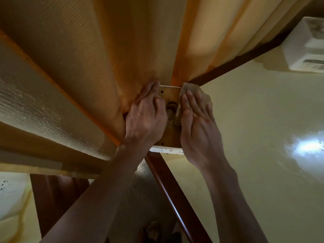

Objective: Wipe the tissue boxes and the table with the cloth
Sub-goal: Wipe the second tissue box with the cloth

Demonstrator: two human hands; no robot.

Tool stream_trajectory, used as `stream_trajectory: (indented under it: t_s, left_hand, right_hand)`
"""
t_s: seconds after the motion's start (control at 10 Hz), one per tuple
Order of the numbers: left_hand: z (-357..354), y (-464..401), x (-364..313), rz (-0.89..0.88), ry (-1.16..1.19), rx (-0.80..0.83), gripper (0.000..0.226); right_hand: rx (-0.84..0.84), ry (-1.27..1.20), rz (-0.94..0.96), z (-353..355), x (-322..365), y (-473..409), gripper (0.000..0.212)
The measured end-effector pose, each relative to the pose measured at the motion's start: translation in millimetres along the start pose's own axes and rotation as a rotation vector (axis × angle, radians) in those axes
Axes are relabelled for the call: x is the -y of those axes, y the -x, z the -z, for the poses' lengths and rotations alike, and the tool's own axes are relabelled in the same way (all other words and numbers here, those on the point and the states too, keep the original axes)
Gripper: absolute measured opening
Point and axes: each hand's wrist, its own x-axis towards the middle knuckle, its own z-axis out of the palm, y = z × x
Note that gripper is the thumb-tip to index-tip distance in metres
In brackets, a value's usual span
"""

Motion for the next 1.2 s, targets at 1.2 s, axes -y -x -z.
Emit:
stream_trajectory:
  t_s: [1.2]
  left_hand:
    - [4.9, 6.1, -2.1, -0.180, -0.064, -0.068, 0.033]
  right_hand:
    - [-0.061, -0.567, 0.056, 36.7, -28.9, -30.8, 0.036]
